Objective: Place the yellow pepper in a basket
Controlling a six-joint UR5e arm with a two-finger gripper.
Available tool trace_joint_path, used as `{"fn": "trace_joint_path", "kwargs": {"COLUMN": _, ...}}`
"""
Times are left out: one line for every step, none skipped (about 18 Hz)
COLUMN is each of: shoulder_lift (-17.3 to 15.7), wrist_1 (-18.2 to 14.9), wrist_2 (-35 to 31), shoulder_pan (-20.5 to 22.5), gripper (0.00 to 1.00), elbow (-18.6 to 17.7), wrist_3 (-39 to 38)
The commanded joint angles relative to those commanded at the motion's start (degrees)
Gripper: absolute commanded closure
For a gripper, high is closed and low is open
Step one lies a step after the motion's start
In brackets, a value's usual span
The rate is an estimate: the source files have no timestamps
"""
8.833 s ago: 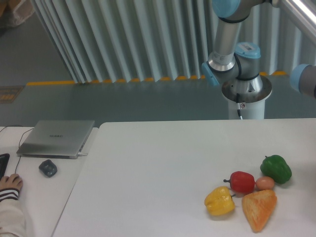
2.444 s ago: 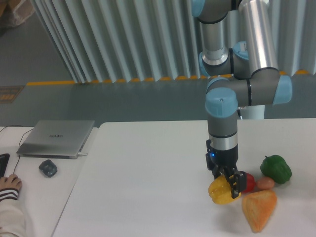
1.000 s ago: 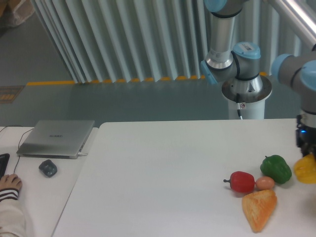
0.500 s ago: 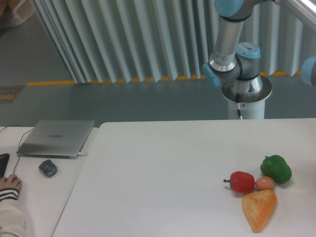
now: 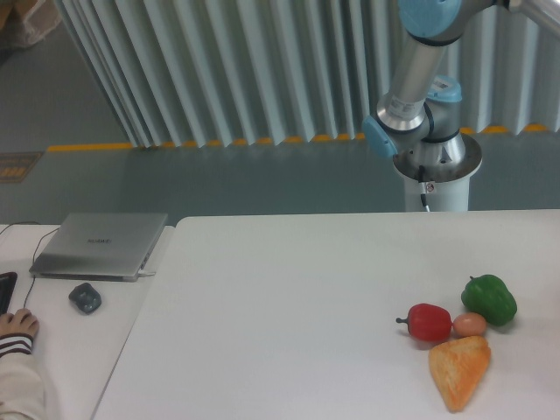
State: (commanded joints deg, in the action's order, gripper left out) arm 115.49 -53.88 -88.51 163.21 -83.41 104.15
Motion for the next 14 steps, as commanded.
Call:
{"fn": "trace_joint_path", "kwargs": {"shoulder_lift": 0.0, "wrist_1": 0.0, "wrist_2": -0.09, "shoulder_pan": 0.0, "gripper": 0.15, "elbow": 0.0, "wrist_3": 0.0}}
{"fn": "trace_joint_path", "kwargs": {"shoulder_lift": 0.0, "wrist_1": 0.0, "wrist_2": -0.09, "shoulder_pan": -0.09, "gripper": 0.0, "elbow": -0.09, "wrist_3": -0.43}}
{"fn": "trace_joint_path", "kwargs": {"shoulder_lift": 0.0, "wrist_1": 0.09, "wrist_2": -0.09, "shoulder_pan": -0.09, "gripper": 0.0, "elbow": -0.09, "wrist_3": -0.53}}
{"fn": "trace_joint_path", "kwargs": {"shoulder_lift": -0.09, "wrist_1": 0.0, "wrist_2": -0.09, "shoulder_pan": -0.17, "gripper": 0.0, "elbow": -0.09, "wrist_3": -0.53}}
{"fn": "trace_joint_path", "kwargs": {"shoulder_lift": -0.17, "wrist_1": 0.0, "wrist_2": -0.09, "shoulder_pan": -0.35, "gripper": 0.0, "elbow": -0.09, "wrist_3": -0.61}}
{"fn": "trace_joint_path", "kwargs": {"shoulder_lift": -0.35, "wrist_1": 0.0, "wrist_2": -0.09, "shoulder_pan": -0.52, "gripper": 0.0, "elbow": -0.26, "wrist_3": -0.62}}
{"fn": "trace_joint_path", "kwargs": {"shoulder_lift": -0.44, "wrist_1": 0.0, "wrist_2": -0.09, "shoulder_pan": -0.87, "gripper": 0.0, "elbow": -0.26, "wrist_3": -0.62}}
{"fn": "trace_joint_path", "kwargs": {"shoulder_lift": -0.53, "wrist_1": -0.09, "wrist_2": -0.09, "shoulder_pan": -1.31, "gripper": 0.0, "elbow": -0.26, "wrist_3": -0.7}}
{"fn": "trace_joint_path", "kwargs": {"shoulder_lift": -0.61, "wrist_1": -0.09, "wrist_2": -0.26, "shoulder_pan": -2.19, "gripper": 0.0, "elbow": -0.44, "wrist_3": -1.14}}
{"fn": "trace_joint_path", "kwargs": {"shoulder_lift": -0.7, "wrist_1": -0.17, "wrist_2": -0.35, "shoulder_pan": -2.98, "gripper": 0.0, "elbow": -0.53, "wrist_3": -1.93}}
{"fn": "trace_joint_path", "kwargs": {"shoulder_lift": -0.96, "wrist_1": -0.18, "wrist_2": -0.35, "shoulder_pan": -3.86, "gripper": 0.0, "elbow": -0.53, "wrist_3": -3.41}}
{"fn": "trace_joint_path", "kwargs": {"shoulder_lift": -1.14, "wrist_1": -0.35, "wrist_2": -0.26, "shoulder_pan": -4.13, "gripper": 0.0, "elbow": -0.53, "wrist_3": -3.95}}
{"fn": "trace_joint_path", "kwargs": {"shoulder_lift": -1.32, "wrist_1": -0.61, "wrist_2": -0.35, "shoulder_pan": -4.22, "gripper": 0.0, "elbow": -0.53, "wrist_3": -3.78}}
{"fn": "trace_joint_path", "kwargs": {"shoulder_lift": -1.4, "wrist_1": -0.7, "wrist_2": -0.44, "shoulder_pan": -4.74, "gripper": 0.0, "elbow": -0.61, "wrist_3": -4.21}}
